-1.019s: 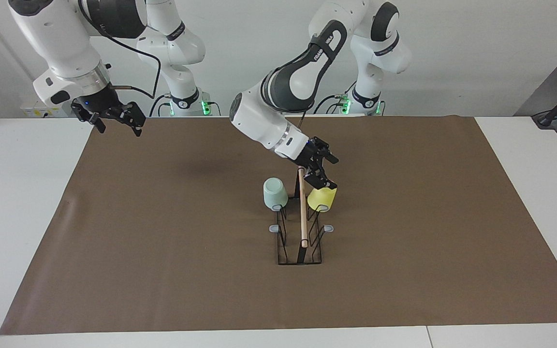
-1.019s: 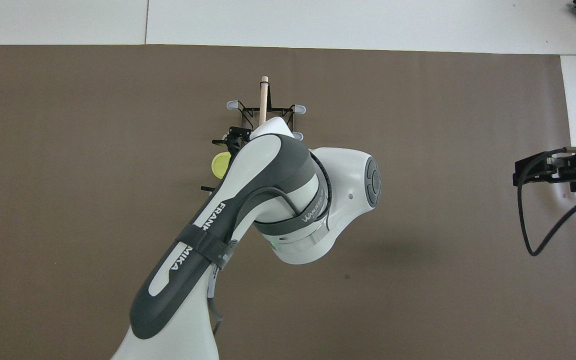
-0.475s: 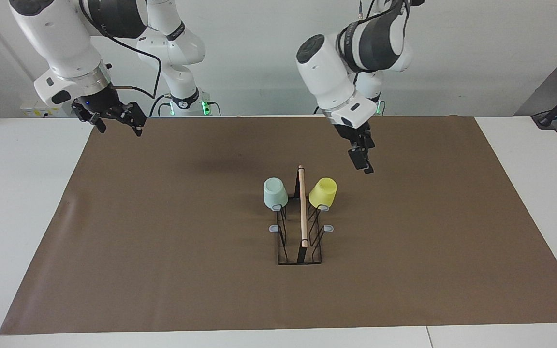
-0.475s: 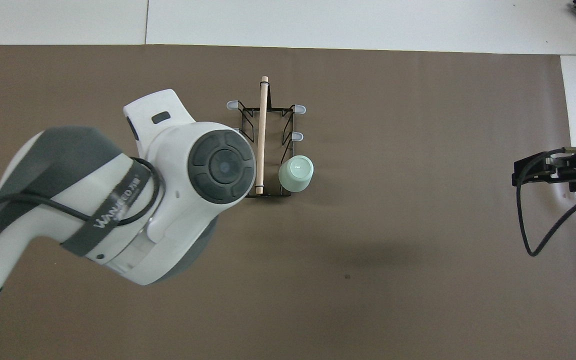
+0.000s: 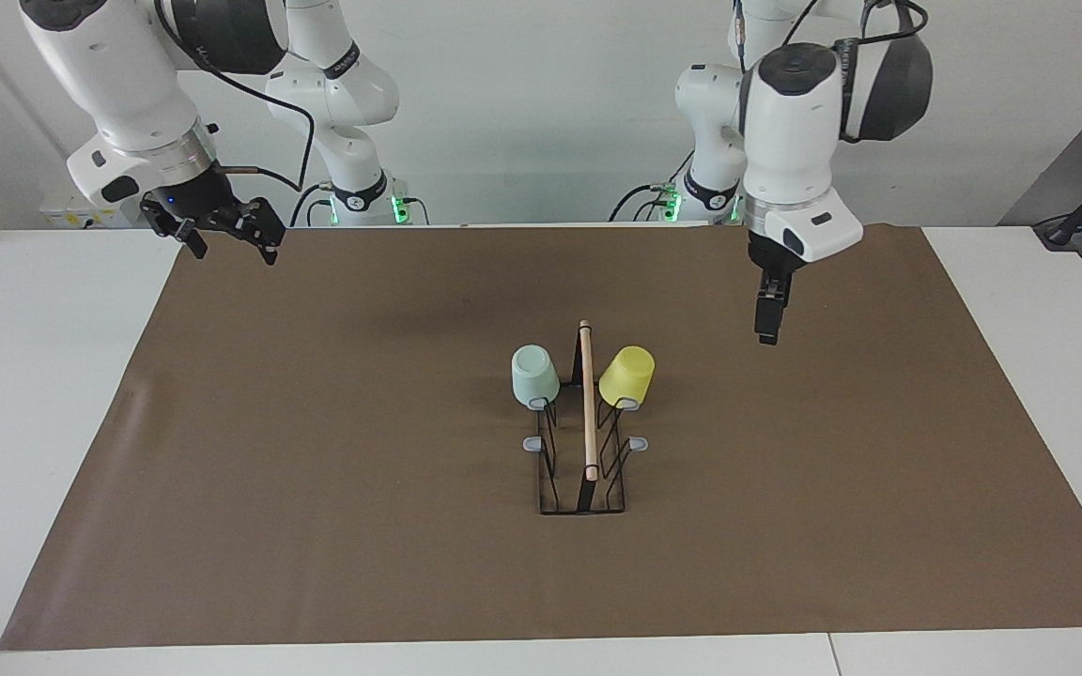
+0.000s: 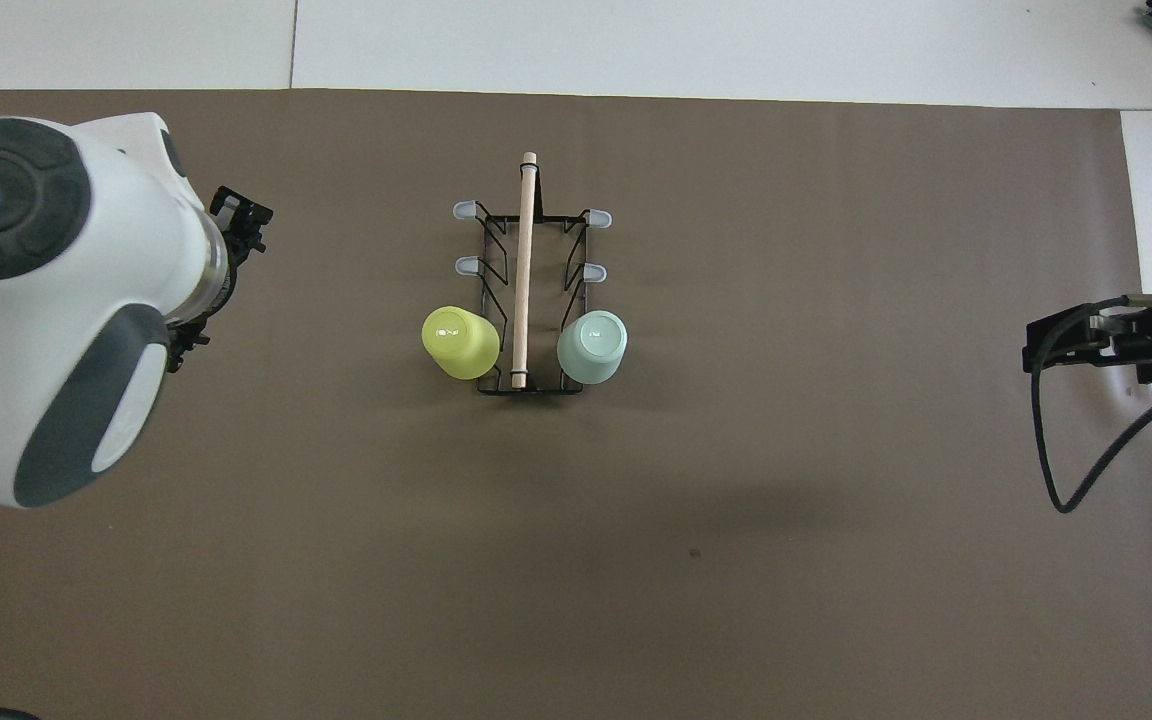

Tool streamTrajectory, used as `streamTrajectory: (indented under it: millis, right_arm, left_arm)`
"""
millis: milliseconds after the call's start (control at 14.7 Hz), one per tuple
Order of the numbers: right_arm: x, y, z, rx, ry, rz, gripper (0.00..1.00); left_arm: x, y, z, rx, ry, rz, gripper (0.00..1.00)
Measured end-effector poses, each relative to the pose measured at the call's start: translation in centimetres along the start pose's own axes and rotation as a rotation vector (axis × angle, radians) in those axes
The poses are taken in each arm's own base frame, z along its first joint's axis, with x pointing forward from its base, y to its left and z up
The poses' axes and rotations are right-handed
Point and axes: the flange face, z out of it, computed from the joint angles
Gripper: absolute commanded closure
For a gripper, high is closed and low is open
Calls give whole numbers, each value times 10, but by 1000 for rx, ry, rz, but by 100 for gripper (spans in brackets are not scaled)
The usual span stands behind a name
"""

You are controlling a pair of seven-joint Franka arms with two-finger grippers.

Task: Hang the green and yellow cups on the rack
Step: 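Release the yellow cup and withdraw the left gripper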

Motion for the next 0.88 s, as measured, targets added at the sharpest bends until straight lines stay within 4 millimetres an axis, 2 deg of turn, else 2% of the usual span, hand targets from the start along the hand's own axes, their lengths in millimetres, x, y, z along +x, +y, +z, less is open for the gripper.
streamTrajectory:
  millis: [272, 543, 883]
  right_arm:
    - [0, 0, 0, 0, 0, 0, 0]
    - [0, 0, 0, 0, -3, -1, 0]
    - [-4, -12, -3, 16, -2, 23, 0]
  left_arm:
    - [57, -27, -8, -65, -105, 101, 0]
    - [107, -57, -1, -69, -133, 235, 0]
    - [132, -81, 4, -72, -156, 653, 0]
